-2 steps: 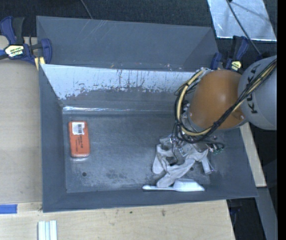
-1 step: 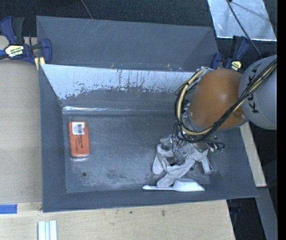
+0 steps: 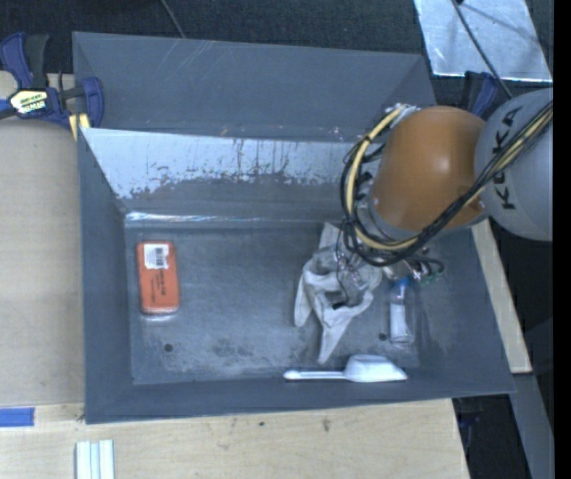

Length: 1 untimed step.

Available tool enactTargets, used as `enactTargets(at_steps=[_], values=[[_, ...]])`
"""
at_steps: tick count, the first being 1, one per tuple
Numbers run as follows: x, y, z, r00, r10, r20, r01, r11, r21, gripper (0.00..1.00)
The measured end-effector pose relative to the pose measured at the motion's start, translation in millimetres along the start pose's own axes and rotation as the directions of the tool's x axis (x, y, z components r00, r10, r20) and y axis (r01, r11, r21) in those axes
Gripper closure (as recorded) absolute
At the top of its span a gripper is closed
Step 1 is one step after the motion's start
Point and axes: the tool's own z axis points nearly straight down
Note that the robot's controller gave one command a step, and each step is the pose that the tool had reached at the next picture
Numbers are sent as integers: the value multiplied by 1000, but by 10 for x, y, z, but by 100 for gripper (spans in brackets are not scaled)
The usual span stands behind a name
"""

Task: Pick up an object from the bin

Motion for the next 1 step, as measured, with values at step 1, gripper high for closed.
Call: enactTargets(at_steps=[1], values=[[426, 145, -1723, 1000, 13, -12, -13, 1000, -7, 100]])
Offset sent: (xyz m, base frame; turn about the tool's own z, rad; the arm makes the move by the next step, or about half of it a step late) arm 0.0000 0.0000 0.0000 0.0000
